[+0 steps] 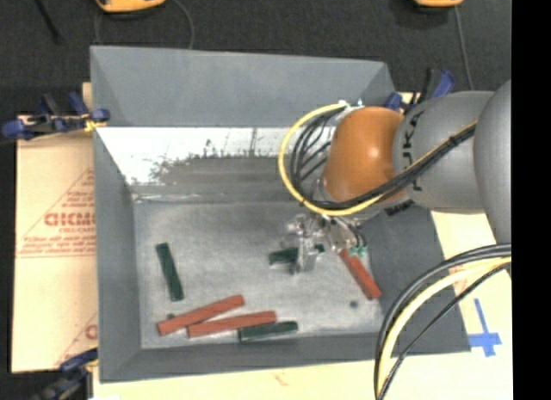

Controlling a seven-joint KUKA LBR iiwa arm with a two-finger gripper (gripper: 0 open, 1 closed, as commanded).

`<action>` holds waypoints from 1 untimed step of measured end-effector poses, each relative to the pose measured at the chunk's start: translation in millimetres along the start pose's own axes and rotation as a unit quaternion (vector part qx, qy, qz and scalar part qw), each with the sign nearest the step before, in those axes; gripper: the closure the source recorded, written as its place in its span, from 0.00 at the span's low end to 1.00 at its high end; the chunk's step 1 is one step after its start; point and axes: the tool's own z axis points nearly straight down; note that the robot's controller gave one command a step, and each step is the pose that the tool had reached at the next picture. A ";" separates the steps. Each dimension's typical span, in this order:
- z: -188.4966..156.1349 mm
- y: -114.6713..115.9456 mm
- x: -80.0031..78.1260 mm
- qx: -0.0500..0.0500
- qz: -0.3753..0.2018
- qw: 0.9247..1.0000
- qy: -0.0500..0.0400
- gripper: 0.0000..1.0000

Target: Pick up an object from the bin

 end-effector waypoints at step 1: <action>-164.4 -16.9 -19.8 0.000 0.051 0.999 -0.005 1.00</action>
Offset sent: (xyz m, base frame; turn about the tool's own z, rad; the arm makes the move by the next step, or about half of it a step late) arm 0.0185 -0.0133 0.1581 0.1044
